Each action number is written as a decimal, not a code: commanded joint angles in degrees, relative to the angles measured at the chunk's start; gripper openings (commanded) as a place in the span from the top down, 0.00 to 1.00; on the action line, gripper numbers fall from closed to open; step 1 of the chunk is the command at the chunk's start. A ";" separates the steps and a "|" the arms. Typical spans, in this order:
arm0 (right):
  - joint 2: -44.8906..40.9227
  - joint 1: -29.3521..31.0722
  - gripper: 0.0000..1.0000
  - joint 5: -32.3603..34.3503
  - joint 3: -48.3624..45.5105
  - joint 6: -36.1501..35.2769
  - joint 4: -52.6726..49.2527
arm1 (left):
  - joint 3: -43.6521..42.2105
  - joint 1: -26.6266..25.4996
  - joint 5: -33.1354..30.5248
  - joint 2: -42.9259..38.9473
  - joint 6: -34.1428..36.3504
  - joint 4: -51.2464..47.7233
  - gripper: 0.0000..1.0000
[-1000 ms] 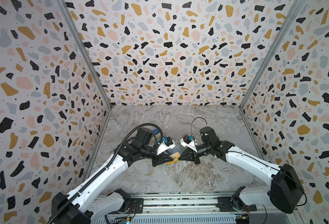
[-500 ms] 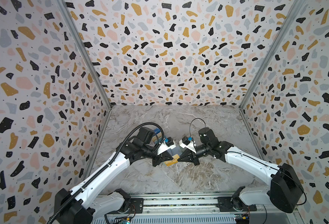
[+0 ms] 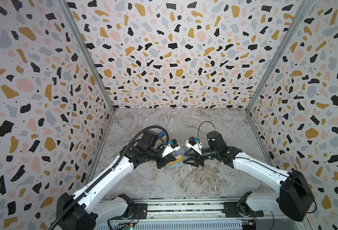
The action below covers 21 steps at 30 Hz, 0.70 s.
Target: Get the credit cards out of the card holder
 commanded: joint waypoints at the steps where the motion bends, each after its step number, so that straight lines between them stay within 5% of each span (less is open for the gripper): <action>1: -4.81 -1.42 0.37 8.24 -2.65 3.77 5.13 | 0.46 2.08 -4.91 0.44 -0.89 2.63 1.00; 11: -13.01 -4.31 0.13 37.19 -11.10 10.33 12.15 | 6.77 7.33 -18.49 6.88 2.81 -1.63 1.00; 21: -16.67 -5.37 0.03 50.17 -16.13 11.01 14.27 | 11.90 12.49 -20.62 15.58 4.69 -0.68 1.00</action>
